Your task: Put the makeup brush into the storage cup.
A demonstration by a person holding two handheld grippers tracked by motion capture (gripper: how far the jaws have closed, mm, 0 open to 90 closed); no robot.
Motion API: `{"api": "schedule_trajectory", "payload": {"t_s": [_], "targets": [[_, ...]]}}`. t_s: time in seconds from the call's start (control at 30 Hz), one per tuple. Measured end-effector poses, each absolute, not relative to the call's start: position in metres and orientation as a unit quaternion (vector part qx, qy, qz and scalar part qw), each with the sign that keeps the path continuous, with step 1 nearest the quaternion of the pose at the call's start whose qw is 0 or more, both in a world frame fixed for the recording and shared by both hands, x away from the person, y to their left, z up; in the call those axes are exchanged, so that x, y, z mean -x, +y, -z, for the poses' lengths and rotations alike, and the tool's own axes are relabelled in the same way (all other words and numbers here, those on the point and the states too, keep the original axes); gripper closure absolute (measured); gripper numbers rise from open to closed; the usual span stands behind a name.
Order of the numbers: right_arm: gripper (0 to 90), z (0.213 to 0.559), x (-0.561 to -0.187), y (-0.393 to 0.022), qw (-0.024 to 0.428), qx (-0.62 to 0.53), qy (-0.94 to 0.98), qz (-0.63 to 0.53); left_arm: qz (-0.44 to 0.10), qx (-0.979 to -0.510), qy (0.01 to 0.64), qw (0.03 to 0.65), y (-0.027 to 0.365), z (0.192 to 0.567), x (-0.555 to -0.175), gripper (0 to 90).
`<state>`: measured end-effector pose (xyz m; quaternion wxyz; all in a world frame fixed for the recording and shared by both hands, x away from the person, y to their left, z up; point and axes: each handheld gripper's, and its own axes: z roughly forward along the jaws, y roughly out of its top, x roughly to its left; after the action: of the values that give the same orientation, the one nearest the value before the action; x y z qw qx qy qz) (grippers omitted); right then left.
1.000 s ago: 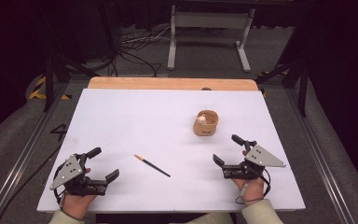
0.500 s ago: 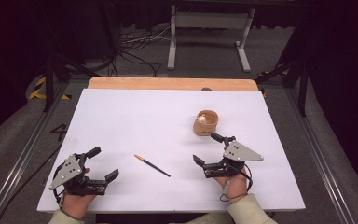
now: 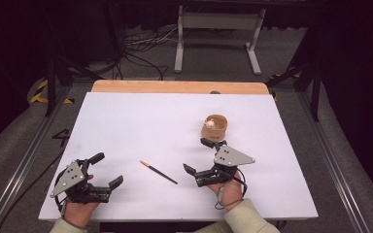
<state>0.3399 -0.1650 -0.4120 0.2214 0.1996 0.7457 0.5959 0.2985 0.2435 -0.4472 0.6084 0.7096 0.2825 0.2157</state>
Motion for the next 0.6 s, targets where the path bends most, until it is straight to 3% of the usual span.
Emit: {"api": "schedule_trajectory", "payload": {"t_s": [0.27, 0.4, 0.6], "targets": [[6.8, 0.396, -0.345, -0.152, 0.203, -0.175, 0.766, -0.584, -0.210, -0.714, 0.283, 0.605, 0.242, 0.448, -0.301, 0.4], [14.0, 0.386, -0.350, -0.134, 0.178, -0.169, 0.810, -0.533, -0.209, -0.715, 0.282, 0.605, 0.242, 0.448, -0.301, 0.4], [14.2, 0.374, -0.355, -0.116, 0.156, -0.167, 0.844, -0.485, -0.211, -0.713, 0.281, 0.607, 0.243, 0.447, -0.301, 0.4]]}}
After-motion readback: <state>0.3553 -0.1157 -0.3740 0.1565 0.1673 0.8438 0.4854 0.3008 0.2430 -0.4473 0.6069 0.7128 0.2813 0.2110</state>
